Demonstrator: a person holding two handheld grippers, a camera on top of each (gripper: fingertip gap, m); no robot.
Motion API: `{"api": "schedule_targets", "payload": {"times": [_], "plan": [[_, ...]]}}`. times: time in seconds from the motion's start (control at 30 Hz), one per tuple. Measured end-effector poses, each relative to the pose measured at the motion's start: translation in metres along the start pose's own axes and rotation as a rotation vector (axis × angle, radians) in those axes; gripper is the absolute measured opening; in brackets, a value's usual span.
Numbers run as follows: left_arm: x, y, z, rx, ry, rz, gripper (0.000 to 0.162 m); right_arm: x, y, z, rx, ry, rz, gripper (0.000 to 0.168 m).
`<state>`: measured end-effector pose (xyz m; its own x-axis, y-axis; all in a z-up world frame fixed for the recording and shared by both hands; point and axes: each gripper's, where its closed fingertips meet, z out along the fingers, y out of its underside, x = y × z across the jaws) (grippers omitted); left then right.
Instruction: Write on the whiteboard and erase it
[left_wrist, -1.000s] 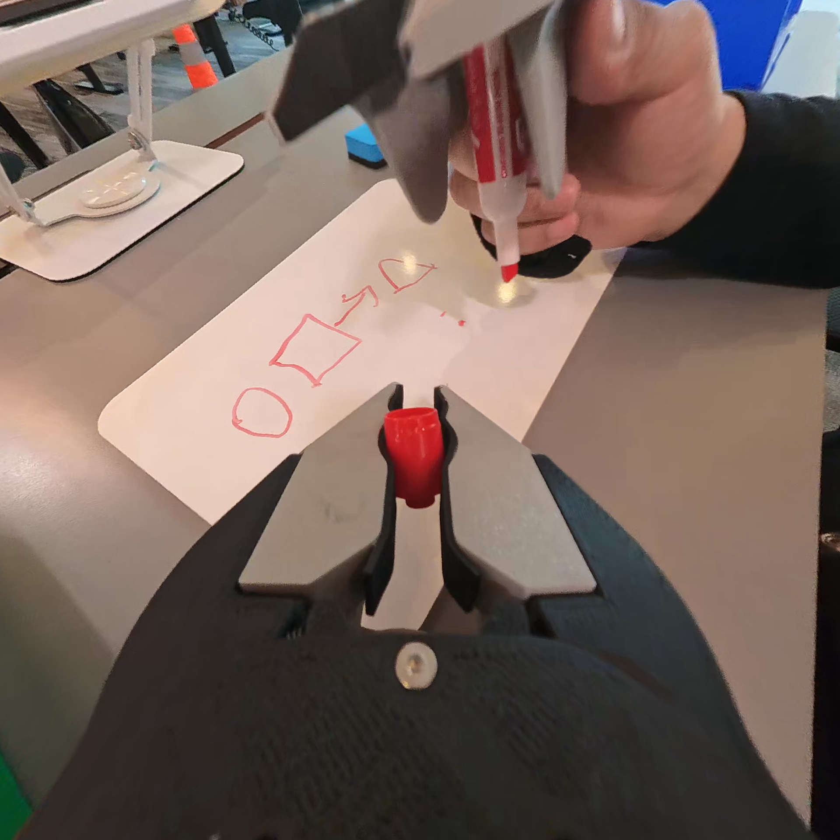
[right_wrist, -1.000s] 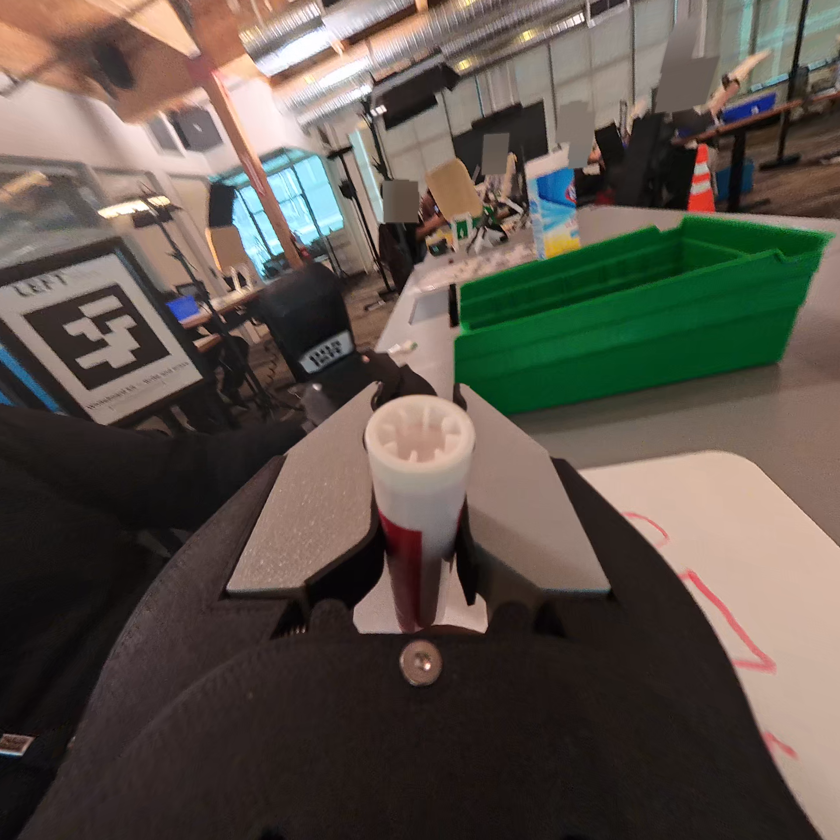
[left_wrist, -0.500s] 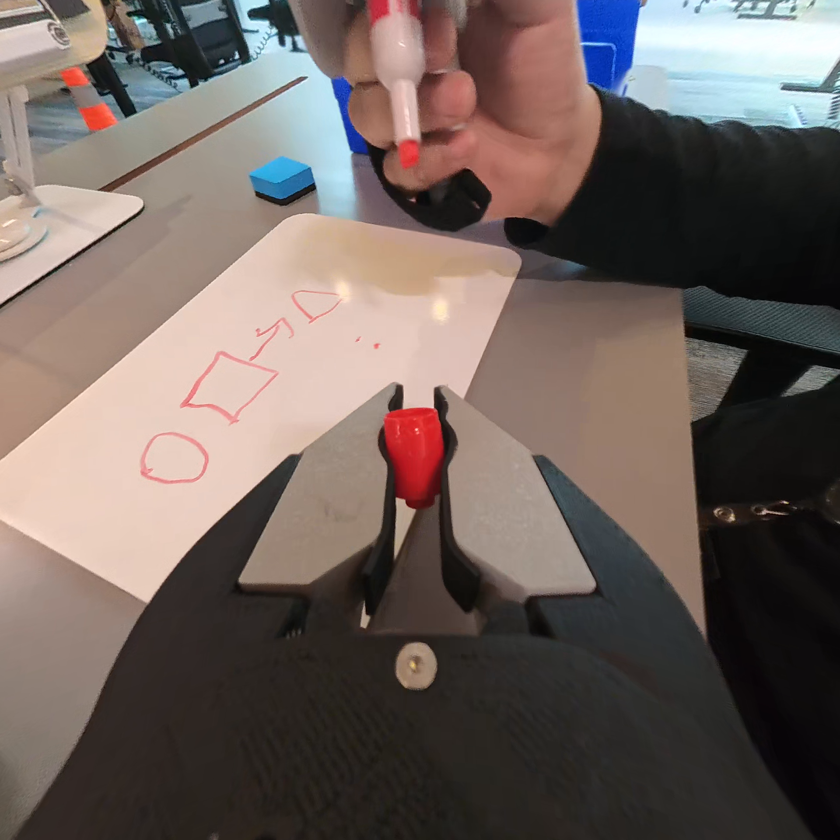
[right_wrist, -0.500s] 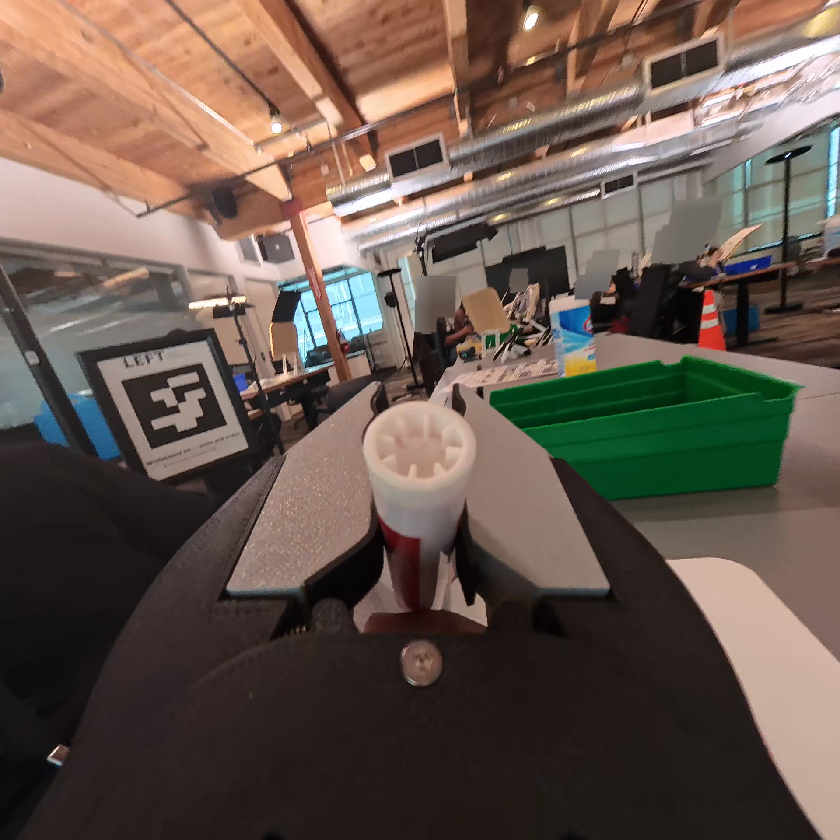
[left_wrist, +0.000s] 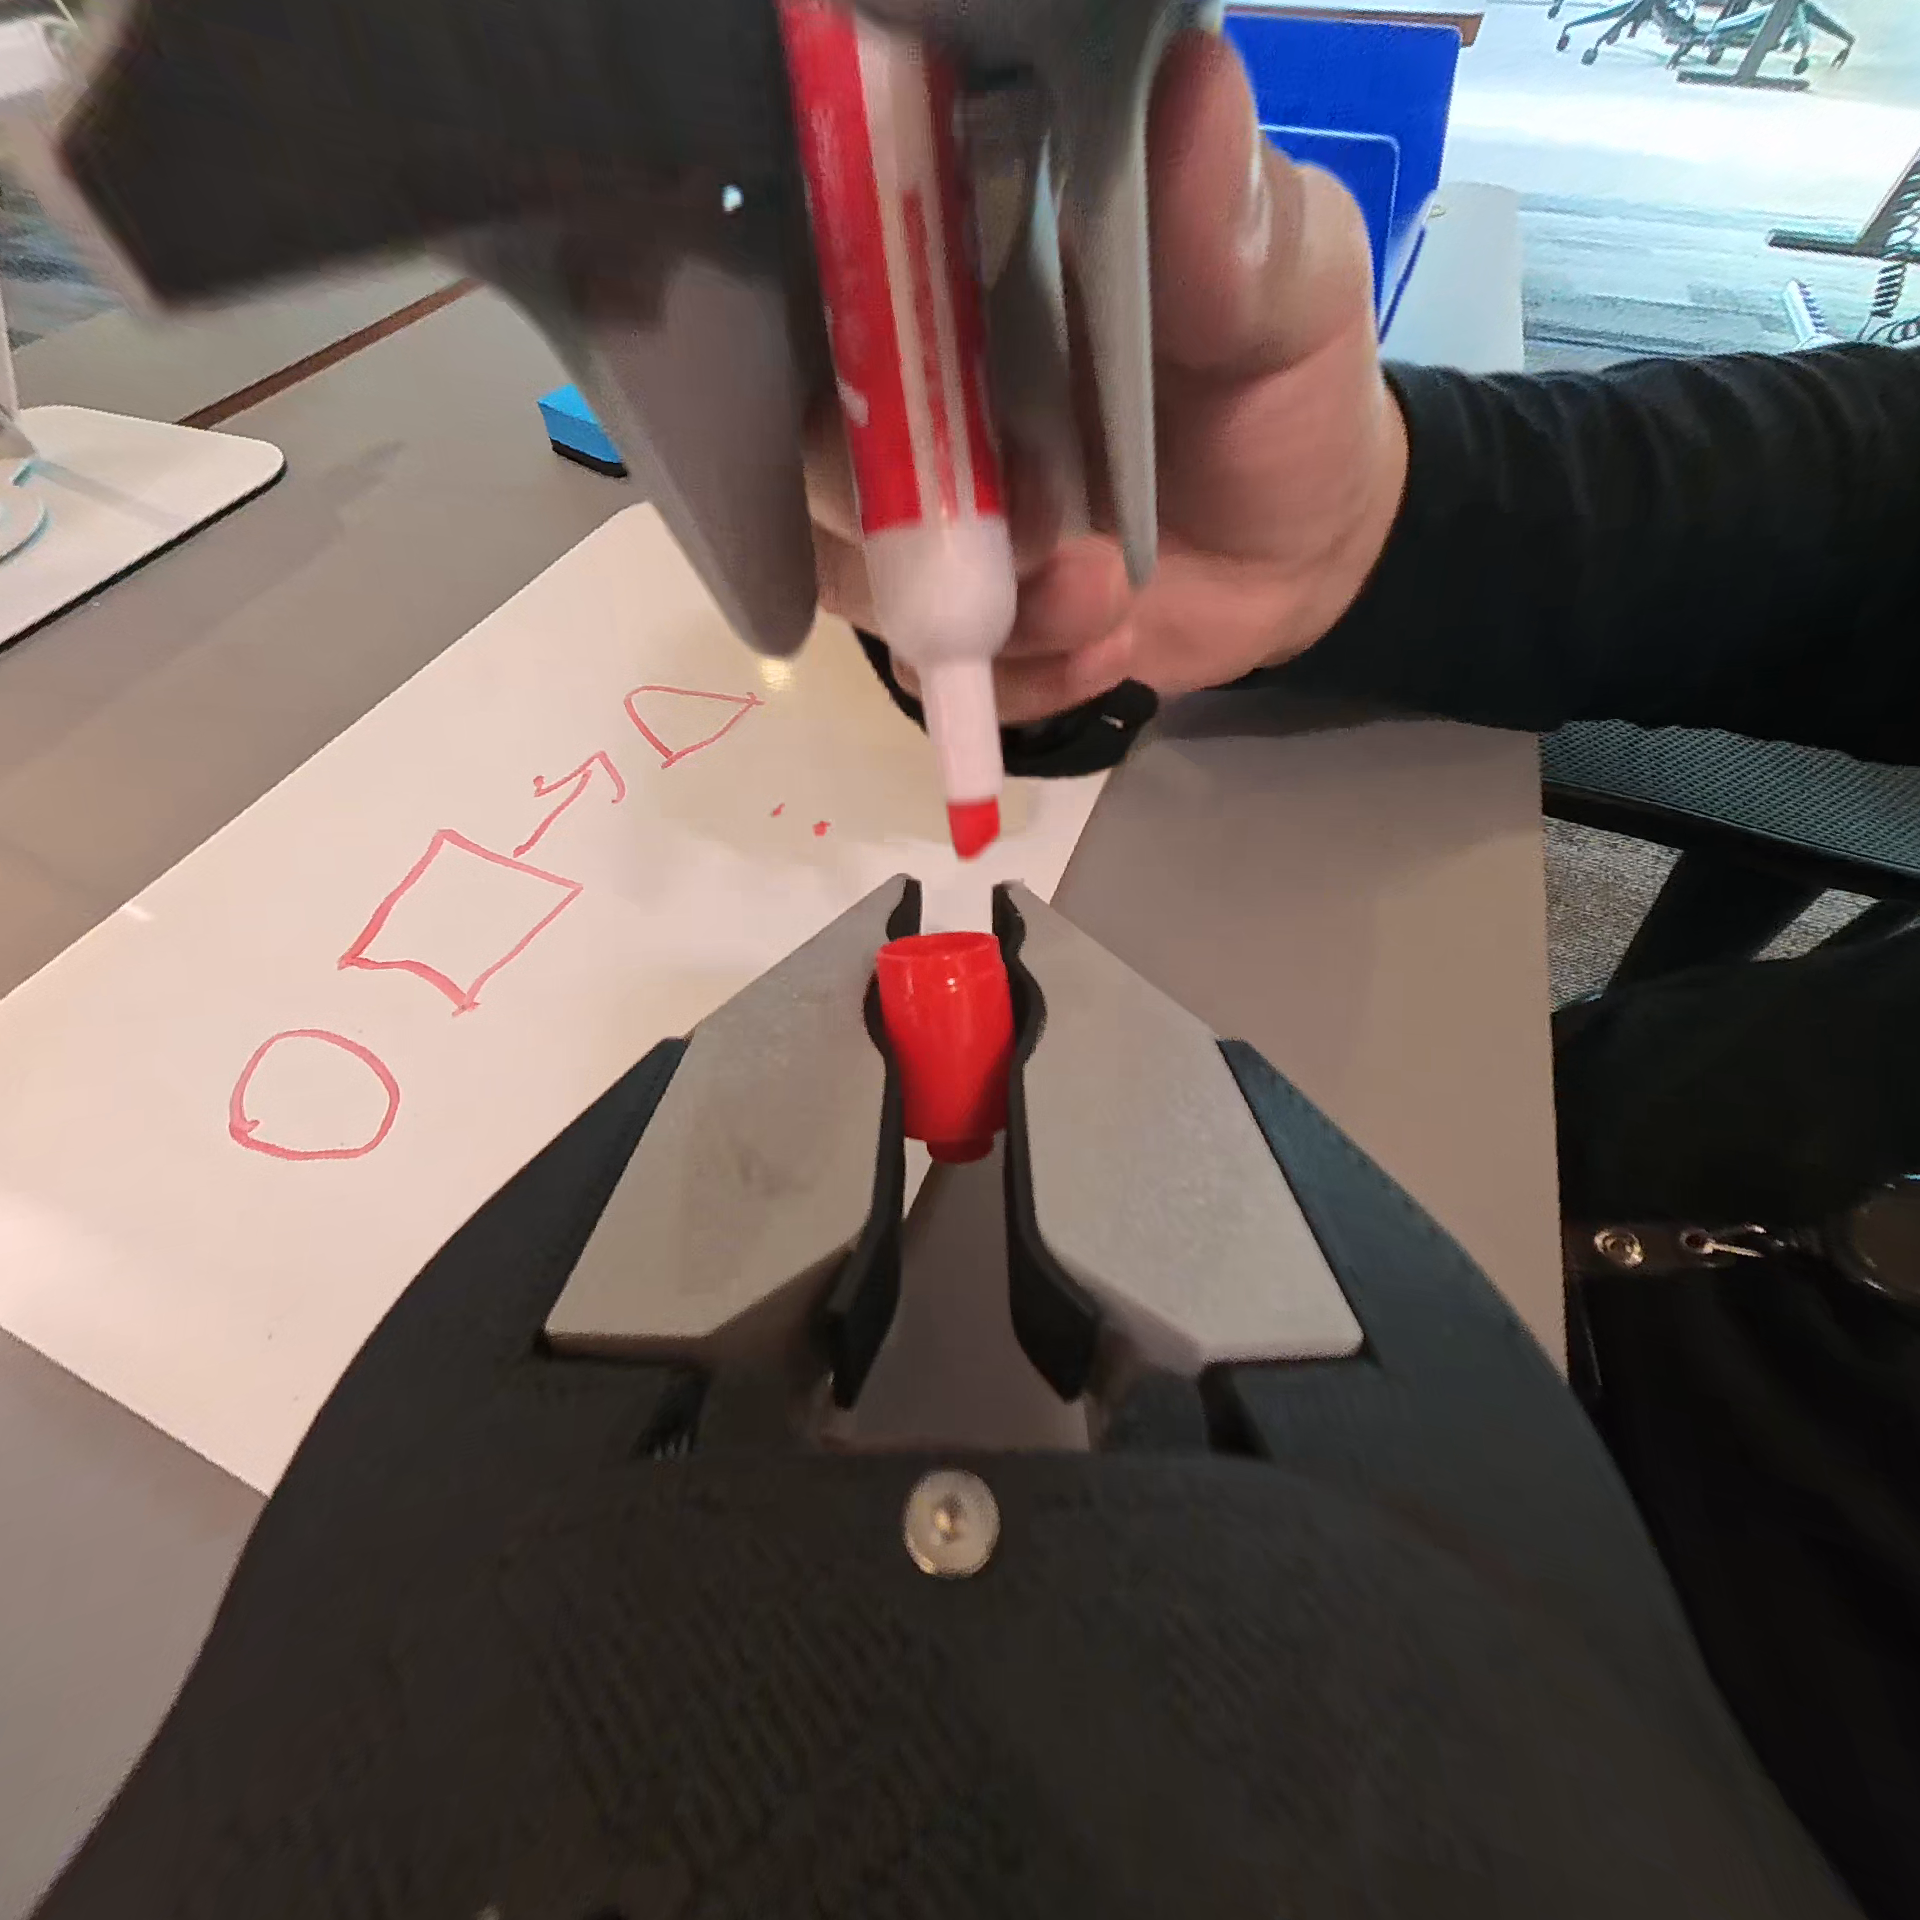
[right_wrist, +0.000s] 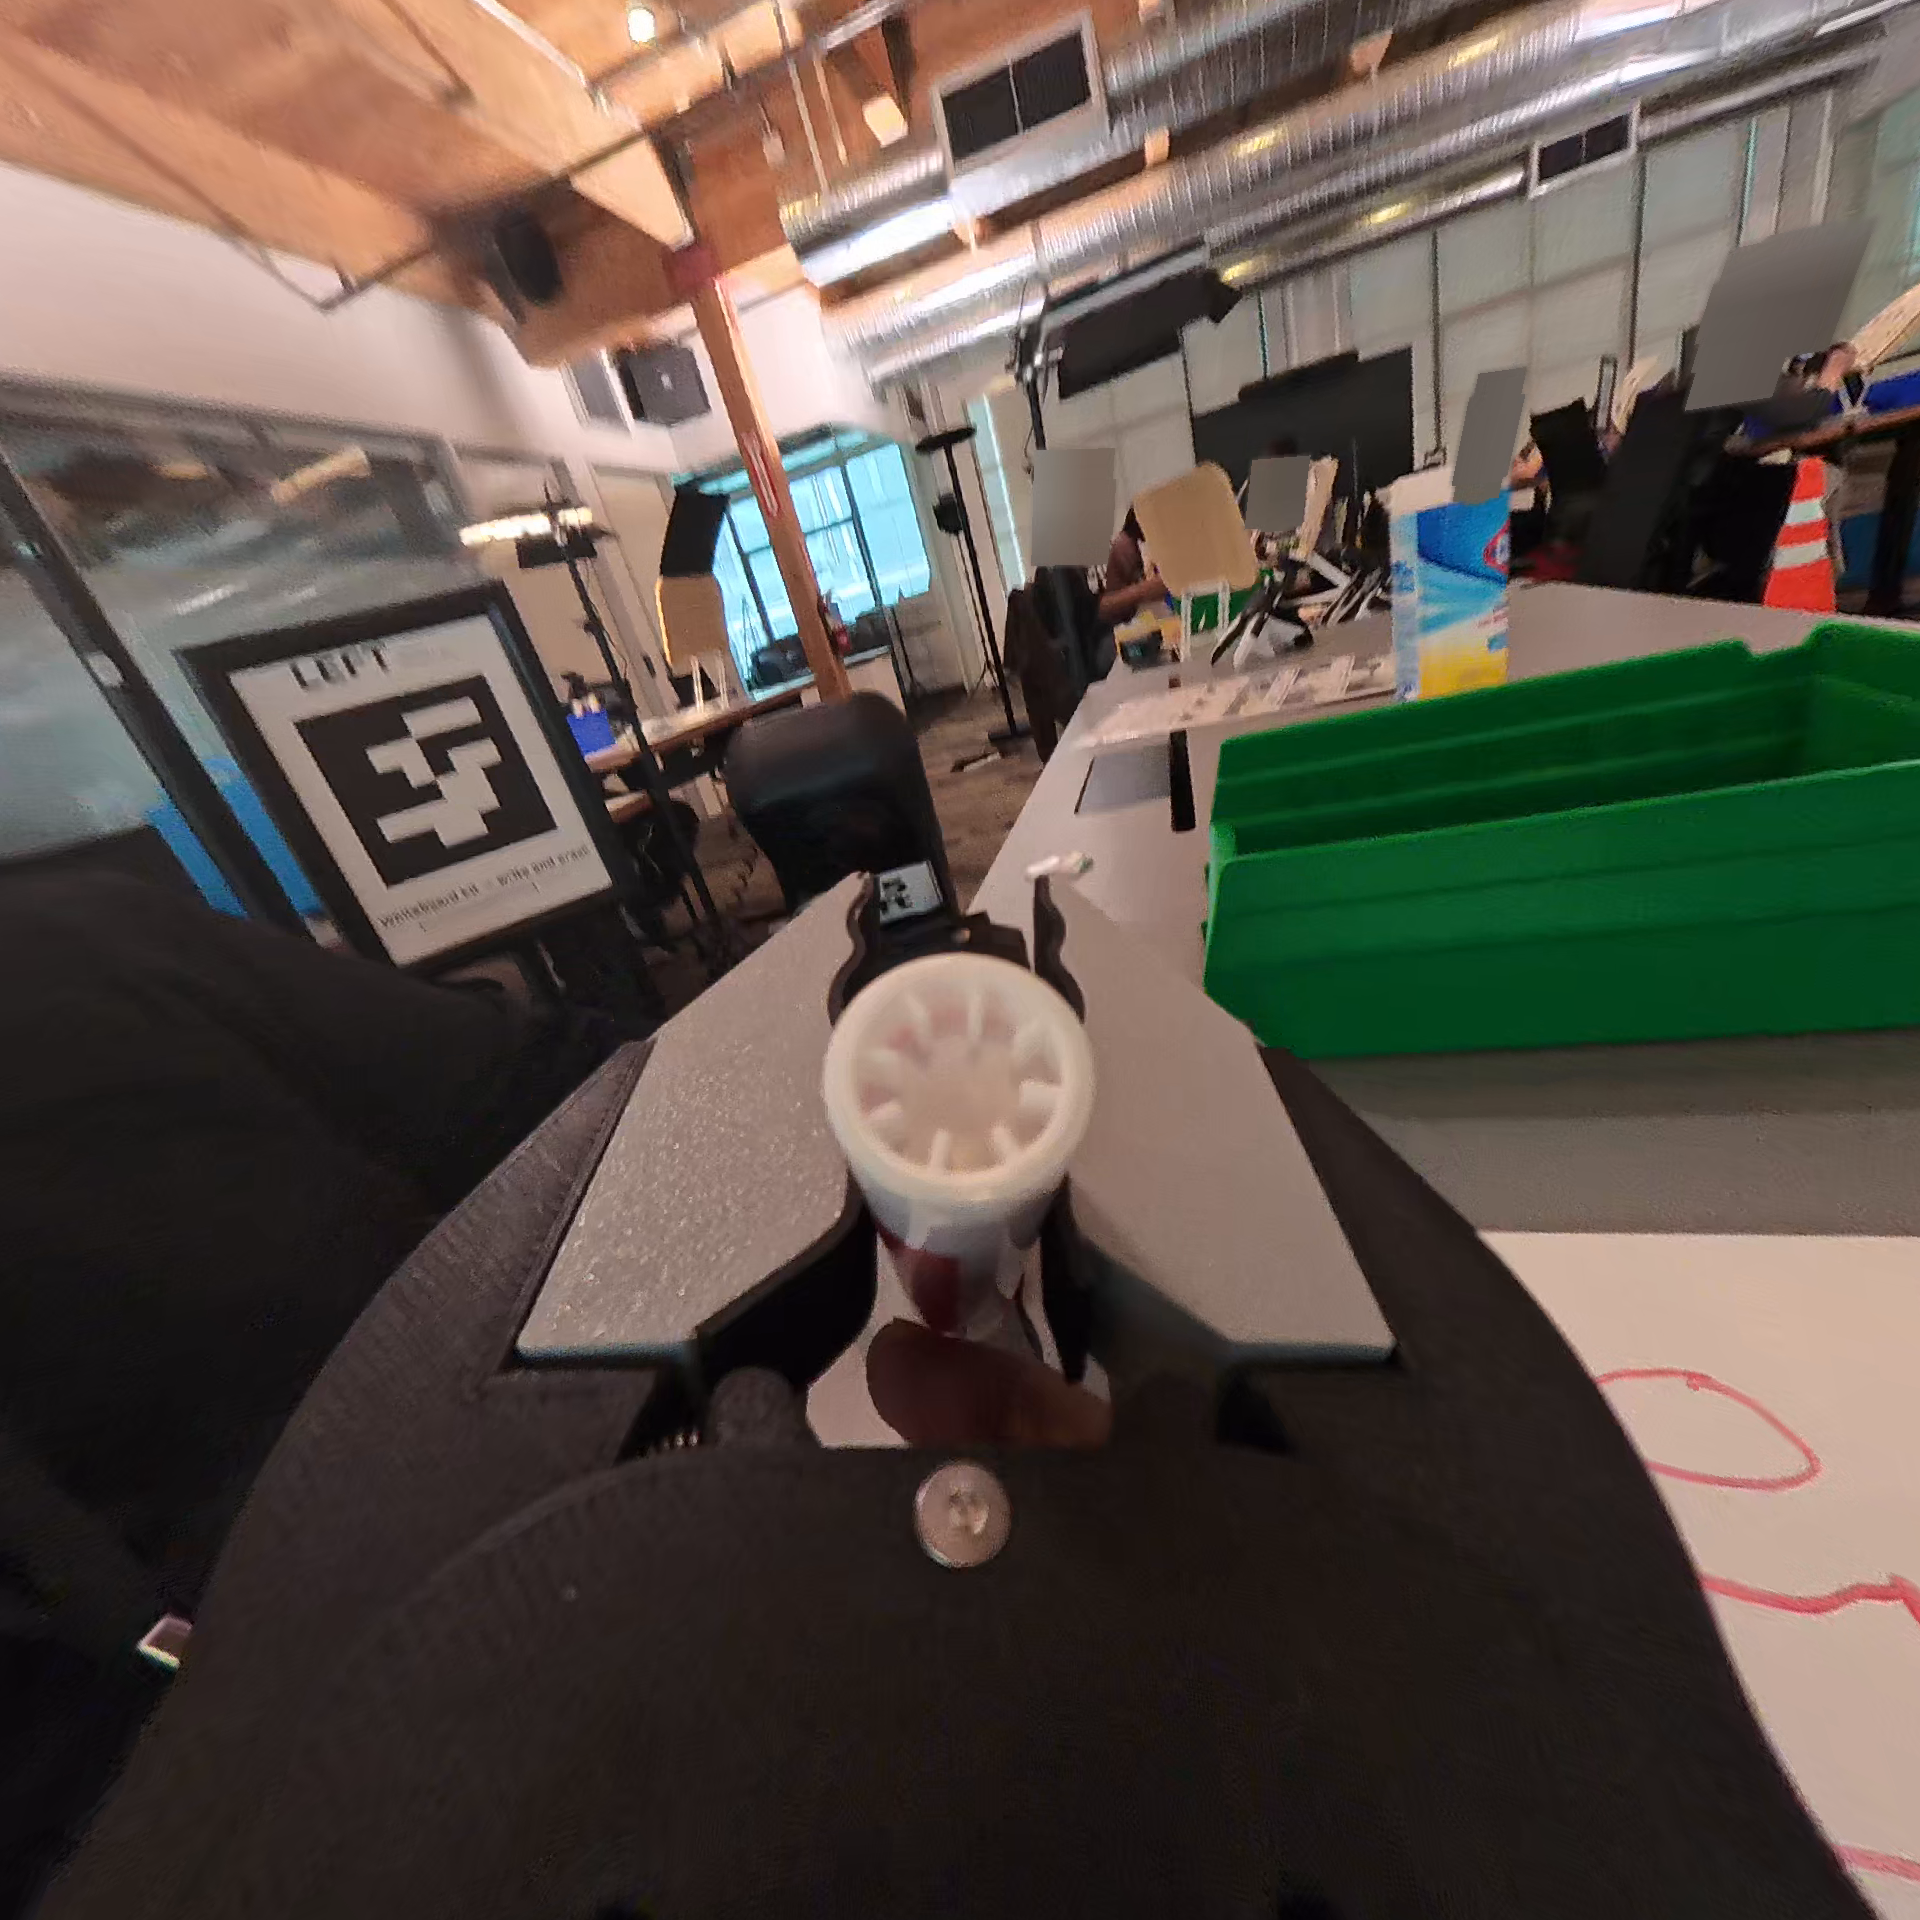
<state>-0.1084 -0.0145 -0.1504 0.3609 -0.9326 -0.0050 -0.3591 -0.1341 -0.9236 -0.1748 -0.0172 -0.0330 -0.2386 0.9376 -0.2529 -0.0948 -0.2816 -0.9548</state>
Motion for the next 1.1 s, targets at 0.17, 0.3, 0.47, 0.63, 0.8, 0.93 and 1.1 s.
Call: {"api": "schedule_targets", "payload": {"times": [0.17, 0.3, 0.47, 0.63, 0.8, 0.93, 1.1], "plan": [[0.002, 0.001, 0.001, -0.009, 0.008, 0.009, 0.011, -0.007, 0.006, 0.009, -0.007, -0.036, 0.017, 0.027], [0.006, 0.002, 0.002, -0.021, 0.024, 0.034, 0.011, -0.009, 0.008, 0.01, -0.021, -0.025, -0.012, 0.027], [0.009, 0.003, 0.003, -0.028, 0.025, 0.056, 0.011, -0.008, 0.007, 0.009, -0.021, -0.02, -0.016, 0.027], [0.01, -0.011, 0.005, 0.052, 0.029, -0.048, 0.011, -0.009, 0.012, 0.013, -0.034, -0.032, -0.011, 0.027], [0.013, -0.014, 0.005, 0.069, 0.044, -0.046, 0.011, -0.011, 0.008, 0.01, -0.024, -0.036, -0.016, 0.027], [0.013, -0.014, 0.004, 0.072, 0.044, -0.044, 0.012, -0.01, 0.01, 0.01, -0.036, -0.029, -0.021, 0.026], [0.013, -0.019, 0.003, 0.104, 0.029, -0.053, 0.011, -0.01, 0.024, 0.015, -0.121, -0.026, -0.031, 0.027]]}}
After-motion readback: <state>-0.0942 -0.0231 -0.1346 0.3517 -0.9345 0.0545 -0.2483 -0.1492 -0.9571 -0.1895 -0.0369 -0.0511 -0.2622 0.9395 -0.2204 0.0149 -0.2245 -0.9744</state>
